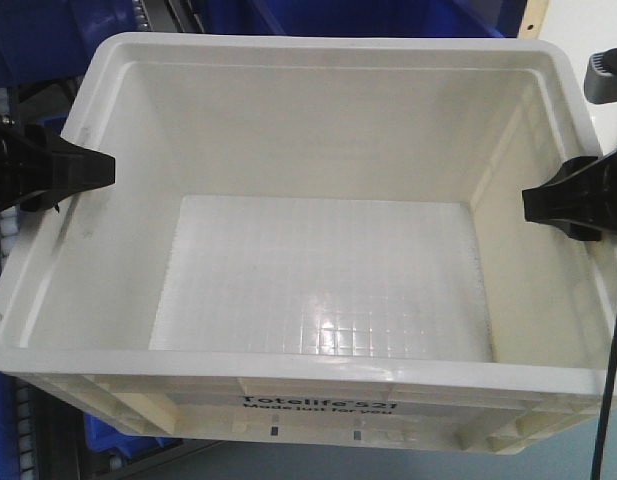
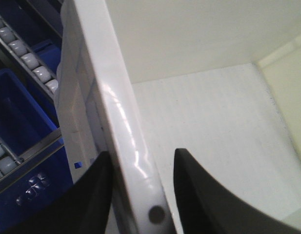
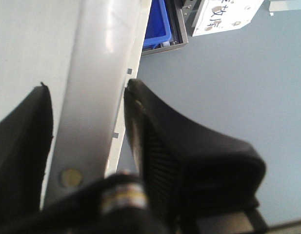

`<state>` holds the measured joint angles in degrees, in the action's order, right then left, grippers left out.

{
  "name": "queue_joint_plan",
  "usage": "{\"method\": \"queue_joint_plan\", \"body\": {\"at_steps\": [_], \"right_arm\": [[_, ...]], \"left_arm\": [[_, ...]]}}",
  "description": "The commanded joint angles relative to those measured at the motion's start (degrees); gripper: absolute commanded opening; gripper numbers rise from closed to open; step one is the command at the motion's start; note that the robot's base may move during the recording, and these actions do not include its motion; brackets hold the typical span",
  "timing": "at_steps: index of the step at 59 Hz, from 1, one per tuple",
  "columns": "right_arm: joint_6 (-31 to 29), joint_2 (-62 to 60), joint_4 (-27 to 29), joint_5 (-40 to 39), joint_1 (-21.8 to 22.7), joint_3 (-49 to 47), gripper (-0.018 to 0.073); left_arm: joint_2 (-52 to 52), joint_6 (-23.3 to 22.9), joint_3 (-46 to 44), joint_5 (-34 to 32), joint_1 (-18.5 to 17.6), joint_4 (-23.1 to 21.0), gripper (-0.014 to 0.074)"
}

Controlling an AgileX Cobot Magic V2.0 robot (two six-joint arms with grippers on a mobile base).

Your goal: Move bin from left to right shelf

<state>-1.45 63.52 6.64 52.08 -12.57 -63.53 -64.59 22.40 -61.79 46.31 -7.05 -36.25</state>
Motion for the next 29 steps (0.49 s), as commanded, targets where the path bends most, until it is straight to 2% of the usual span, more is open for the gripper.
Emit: {"method": "queue_joint_plan", "body": {"at_steps": [1, 29], "right_arm": [[0.2, -1.2, 1.6, -7.5, 0.0, -2.6, -0.0005], [0.2, -1.2, 1.6, -7.5, 0.0, -2.6, -0.0005]], "left_arm": [[2.3, 2.9, -2.3, -1.2, -1.0, -7.2, -0.0006], [2.3, 2.9, -2.3, -1.2, -1.0, -7.2, -0.0006]]}}
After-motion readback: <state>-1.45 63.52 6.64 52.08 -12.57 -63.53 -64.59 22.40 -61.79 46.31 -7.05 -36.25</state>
